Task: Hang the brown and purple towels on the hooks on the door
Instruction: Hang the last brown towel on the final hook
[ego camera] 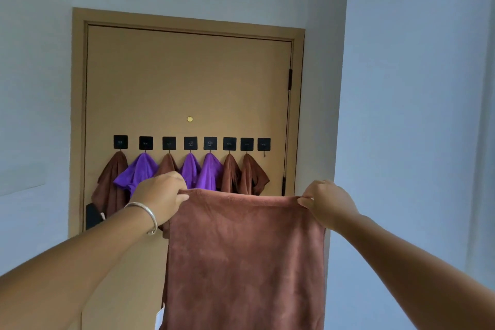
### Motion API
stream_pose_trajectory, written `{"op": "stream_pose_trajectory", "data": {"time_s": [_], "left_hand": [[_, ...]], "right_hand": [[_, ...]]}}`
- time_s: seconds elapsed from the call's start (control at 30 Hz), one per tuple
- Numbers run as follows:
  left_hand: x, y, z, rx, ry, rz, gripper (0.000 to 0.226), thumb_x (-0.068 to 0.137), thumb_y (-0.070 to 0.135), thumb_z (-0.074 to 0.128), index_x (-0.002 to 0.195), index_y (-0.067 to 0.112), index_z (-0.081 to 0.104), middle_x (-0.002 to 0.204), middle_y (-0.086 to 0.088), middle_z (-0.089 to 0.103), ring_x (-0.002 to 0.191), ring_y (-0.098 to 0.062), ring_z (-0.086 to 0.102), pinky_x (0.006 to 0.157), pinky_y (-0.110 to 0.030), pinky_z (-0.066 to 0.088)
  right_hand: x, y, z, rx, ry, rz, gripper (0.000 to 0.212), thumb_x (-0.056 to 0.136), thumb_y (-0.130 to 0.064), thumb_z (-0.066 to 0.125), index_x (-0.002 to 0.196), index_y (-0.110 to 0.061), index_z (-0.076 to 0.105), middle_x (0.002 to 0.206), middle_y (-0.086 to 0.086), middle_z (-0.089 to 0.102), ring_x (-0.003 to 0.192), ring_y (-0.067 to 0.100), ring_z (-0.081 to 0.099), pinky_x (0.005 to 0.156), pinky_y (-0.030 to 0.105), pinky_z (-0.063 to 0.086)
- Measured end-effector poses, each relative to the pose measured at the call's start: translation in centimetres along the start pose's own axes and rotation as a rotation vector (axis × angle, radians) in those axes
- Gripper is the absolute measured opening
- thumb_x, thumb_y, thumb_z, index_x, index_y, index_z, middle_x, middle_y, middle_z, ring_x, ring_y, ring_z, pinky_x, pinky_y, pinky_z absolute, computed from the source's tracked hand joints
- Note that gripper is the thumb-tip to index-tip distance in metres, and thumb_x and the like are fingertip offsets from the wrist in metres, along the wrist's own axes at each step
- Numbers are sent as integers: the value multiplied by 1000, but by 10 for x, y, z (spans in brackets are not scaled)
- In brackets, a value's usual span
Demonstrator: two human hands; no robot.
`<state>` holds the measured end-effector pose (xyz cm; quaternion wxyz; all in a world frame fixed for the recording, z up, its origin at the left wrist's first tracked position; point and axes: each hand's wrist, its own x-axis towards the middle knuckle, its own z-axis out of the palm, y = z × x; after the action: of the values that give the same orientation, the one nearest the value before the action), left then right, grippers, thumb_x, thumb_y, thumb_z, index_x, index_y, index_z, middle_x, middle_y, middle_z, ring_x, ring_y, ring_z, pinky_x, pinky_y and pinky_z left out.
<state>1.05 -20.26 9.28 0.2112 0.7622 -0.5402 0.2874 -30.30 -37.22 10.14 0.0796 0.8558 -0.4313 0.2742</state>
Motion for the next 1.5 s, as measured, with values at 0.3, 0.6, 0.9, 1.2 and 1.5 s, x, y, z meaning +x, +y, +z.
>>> {"op": "stream_pose_trajectory", "data": {"time_s": [0.3,0.6,0.9,1.2,1.5], "left_hand": [[112,-42,100,-198,40,96,13,90,30,60,84,21,67,94,11,61,83,-11,59,77,-34,51],[194,-39,177,-230,51,190,21,90,14,54,92,35,51,90,13,60,73,-12,56,60,-28,44],[303,-1,247,184,-26,541,52,84,-3,42,113,40,52,116,11,52,97,-16,47,74,-31,40],[390,51,282,450,-69,435,59,89,4,42,137,38,40,112,-3,45,99,-26,49,73,-36,32],[432,66,305,527,-54,354,50,91,12,43,137,32,38,113,-6,46,98,-26,50,68,-36,31]], "right_hand": [[107,-1,66,-81,47,160,33,97,-40,49,69,-24,58,82,-4,60,68,13,54,47,23,31],[206,24,119,-170,80,207,32,97,-43,47,84,-19,64,86,-1,59,76,19,59,62,31,50],[328,78,167,-76,163,238,26,97,-37,51,89,-14,60,84,2,57,70,20,55,60,31,43],[412,116,199,-66,189,-10,18,100,-17,43,82,-17,41,72,0,46,59,11,39,50,27,23],[455,119,211,-146,78,-265,11,90,-29,47,81,-22,46,86,-1,49,77,22,45,59,31,32]]}}
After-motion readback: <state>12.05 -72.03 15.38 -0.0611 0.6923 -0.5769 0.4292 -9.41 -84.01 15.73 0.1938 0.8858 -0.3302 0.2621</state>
